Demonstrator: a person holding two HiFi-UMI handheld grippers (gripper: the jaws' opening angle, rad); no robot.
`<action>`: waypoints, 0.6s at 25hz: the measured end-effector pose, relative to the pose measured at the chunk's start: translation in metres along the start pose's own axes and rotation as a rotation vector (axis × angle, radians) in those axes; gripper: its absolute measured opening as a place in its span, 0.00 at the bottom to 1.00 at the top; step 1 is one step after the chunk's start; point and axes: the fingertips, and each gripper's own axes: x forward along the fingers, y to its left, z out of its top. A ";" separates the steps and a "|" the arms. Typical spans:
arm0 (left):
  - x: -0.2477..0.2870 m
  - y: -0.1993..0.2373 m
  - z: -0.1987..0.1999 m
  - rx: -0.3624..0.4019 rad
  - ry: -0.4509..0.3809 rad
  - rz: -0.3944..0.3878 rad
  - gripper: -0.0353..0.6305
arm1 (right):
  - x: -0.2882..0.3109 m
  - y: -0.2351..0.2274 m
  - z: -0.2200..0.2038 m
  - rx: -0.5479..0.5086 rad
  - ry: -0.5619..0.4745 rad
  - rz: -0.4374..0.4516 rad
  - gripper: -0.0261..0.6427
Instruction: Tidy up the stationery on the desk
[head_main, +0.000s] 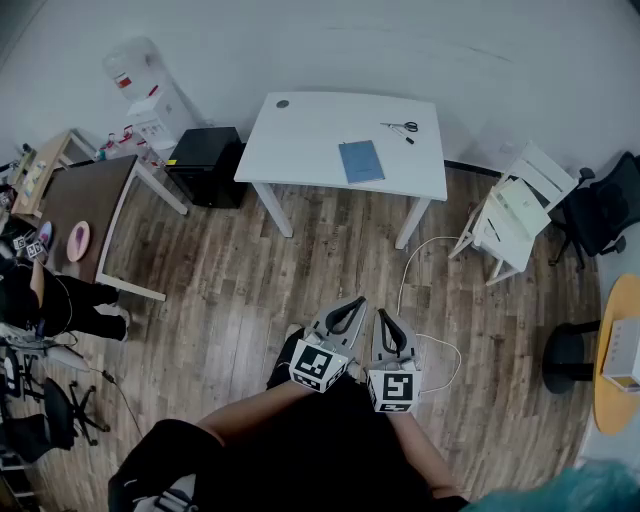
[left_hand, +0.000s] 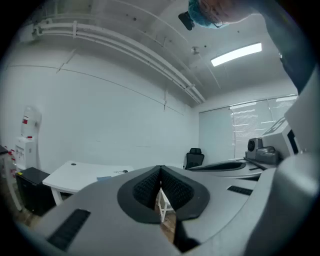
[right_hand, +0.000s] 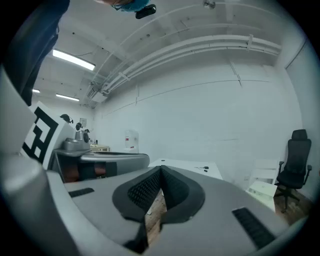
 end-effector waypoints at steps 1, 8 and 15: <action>0.003 0.003 0.001 0.000 -0.001 0.008 0.07 | 0.000 -0.004 -0.002 0.009 -0.002 0.000 0.08; 0.018 0.010 -0.003 -0.029 0.010 -0.007 0.07 | 0.017 -0.023 -0.006 0.118 0.021 0.026 0.09; 0.055 0.036 -0.011 -0.059 0.027 -0.032 0.07 | 0.042 -0.052 -0.013 0.141 0.043 -0.017 0.09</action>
